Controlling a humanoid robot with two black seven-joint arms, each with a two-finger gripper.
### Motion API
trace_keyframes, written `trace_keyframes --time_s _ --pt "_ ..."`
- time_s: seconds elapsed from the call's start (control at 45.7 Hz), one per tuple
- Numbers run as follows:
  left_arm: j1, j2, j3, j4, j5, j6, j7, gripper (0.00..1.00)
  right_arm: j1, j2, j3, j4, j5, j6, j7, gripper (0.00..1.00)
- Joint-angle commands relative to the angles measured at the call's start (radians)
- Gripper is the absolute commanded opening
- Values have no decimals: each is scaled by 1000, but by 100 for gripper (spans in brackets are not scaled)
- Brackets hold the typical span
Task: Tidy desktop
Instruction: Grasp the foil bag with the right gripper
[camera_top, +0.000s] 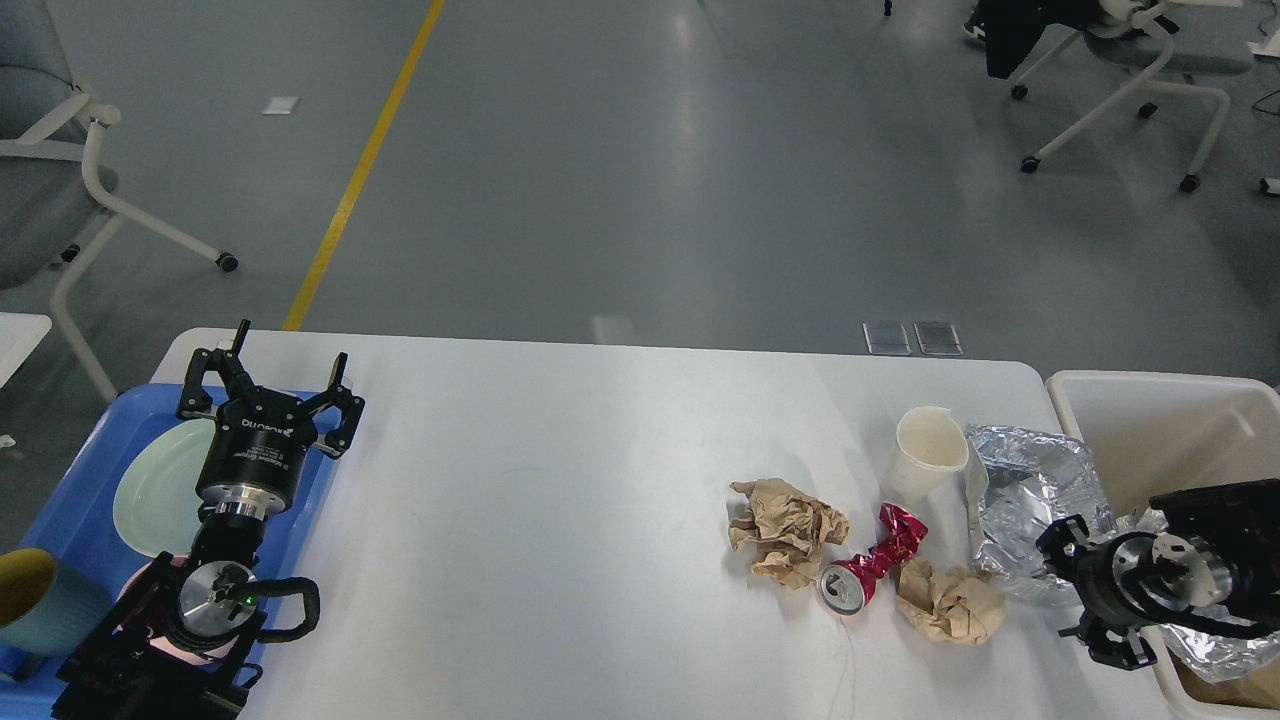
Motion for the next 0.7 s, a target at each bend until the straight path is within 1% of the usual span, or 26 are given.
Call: trace_keyframes --time_s 0.0,0.044,0.088,0.109,0.285,0.679 --pt "0 0 0 0 0 0 0 96 -10 7 21 -15 -5 -4 1 31" --pt "0 0 0 0 0 0 0 96 -13 10 27 -16 -5 -5 1 22" --pt "0 0 0 0 0 0 0 96 -14 10 32 -15 -6 2 2 5" --pt "0 0 0 0 0 0 0 96 -14 10 33 -15 -8 5 2 0" --pt "0 0 0 0 0 0 0 96 -14 21 41 -18 -68 -4 -2 0" --pt "0 0 0 0 0 0 0 96 -34 10 62 -38 -59 -15 -5 0"
